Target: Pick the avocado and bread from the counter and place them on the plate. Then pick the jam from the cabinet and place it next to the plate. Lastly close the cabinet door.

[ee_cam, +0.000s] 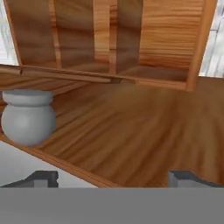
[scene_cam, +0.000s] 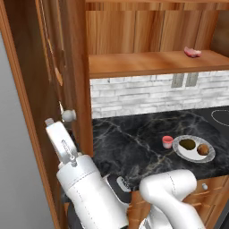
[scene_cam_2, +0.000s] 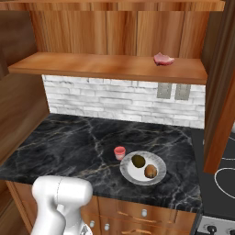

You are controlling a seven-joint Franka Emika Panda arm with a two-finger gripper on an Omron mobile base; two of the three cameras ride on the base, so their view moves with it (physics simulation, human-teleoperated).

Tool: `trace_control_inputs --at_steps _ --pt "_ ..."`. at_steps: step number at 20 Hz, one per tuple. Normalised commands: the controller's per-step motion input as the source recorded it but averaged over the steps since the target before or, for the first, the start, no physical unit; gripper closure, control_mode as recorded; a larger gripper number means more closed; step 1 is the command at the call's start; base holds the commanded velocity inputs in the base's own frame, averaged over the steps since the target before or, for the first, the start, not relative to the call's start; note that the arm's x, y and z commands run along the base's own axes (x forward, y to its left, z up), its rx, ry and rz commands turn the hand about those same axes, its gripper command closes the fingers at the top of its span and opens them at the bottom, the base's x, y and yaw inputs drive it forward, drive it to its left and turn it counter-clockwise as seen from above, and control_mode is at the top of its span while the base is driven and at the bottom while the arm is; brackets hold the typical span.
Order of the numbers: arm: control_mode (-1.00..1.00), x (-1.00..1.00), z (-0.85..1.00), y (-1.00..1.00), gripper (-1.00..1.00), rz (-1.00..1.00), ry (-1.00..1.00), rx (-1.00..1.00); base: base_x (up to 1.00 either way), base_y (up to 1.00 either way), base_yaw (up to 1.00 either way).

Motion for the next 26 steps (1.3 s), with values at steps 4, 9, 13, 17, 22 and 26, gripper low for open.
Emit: trace_control_inputs --at_steps 4,9,13,17,22,26 --pt "-1.00 -0.26 0.14 -0.63 -1.00 0.00 -0.16 0.26 0.00 0.00 0.00" --pt "-1.00 -0.12 0.01 -0.82 -1.00 0.00 -0.12 0.33 0.00 0.00 0.00" --pt "-1.00 -0.01 0.00 -0.86 -1.00 0.00 -0.11 0.34 0.00 0.00 0.00" --pt "-1.00 0.00 0.00 -0.83 -1.00 0.00 -0.10 0.32 0.00 0.00 0.00" --pt "-1.00 0.00 0.00 -0.77 -1.00 0.00 -0.07 0.29 0.00 0.00 0.00" --pt "-1.00 0.03 0.00 -0.66 -1.00 0.00 -0.03 0.30 0.00 0.00 0.00"
